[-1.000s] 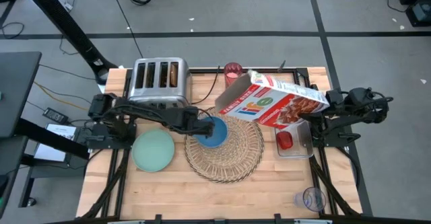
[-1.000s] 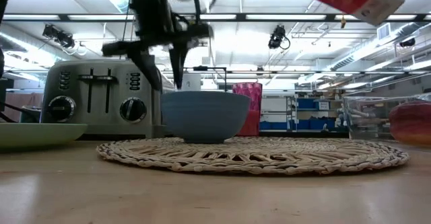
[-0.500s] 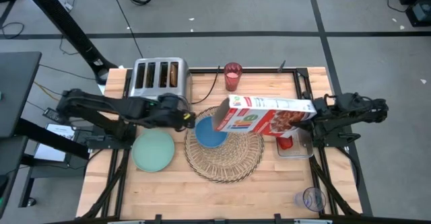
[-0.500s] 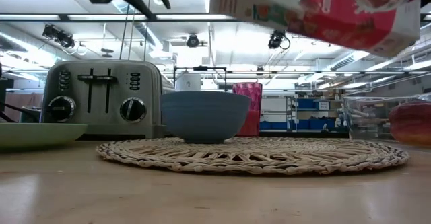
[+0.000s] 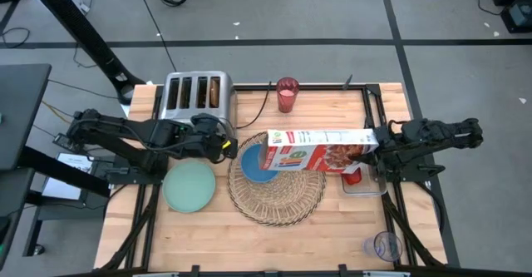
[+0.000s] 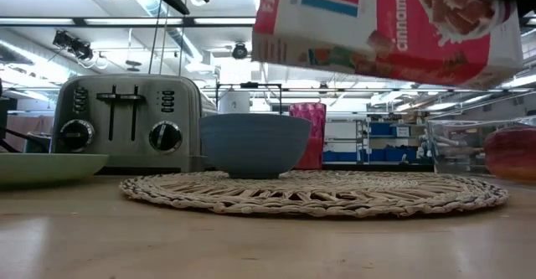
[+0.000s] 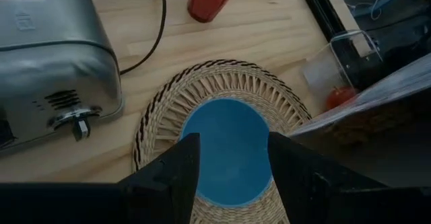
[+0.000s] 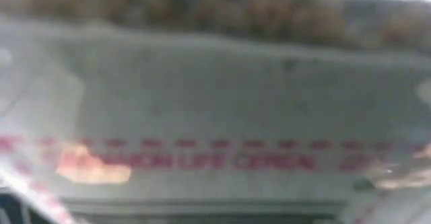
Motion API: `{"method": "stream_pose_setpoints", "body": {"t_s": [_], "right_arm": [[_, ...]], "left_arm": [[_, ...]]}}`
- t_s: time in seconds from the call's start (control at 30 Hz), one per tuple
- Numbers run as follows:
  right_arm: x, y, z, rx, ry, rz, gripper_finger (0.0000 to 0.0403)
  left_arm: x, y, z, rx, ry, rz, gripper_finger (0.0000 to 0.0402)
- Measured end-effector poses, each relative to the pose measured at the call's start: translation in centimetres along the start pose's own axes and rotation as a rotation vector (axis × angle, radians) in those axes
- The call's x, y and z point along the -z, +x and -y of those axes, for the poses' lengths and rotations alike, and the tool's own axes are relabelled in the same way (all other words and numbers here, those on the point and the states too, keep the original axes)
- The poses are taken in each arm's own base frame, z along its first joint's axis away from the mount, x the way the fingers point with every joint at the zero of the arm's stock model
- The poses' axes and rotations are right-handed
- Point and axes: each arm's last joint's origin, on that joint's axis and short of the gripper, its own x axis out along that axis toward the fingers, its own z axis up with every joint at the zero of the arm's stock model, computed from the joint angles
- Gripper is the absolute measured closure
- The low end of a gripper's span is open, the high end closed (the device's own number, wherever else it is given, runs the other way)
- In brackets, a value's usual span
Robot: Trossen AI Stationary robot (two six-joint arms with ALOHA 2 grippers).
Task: Arrange a breakfast setting
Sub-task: Pour the cereal into the bowl
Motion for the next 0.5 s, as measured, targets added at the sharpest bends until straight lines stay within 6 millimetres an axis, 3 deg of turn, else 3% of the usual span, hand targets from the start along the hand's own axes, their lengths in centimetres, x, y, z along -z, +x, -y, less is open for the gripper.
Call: {"method": "stream_pose_setpoints", "body": {"t_s": [0.5], "right_arm": [[0.4,1.3,0.0,0.067,0.055,-0.101,0.0158]], "left_arm": [[1.2,-0.8,0.3,0.031,0.043,-0.027,0.0221]]}}
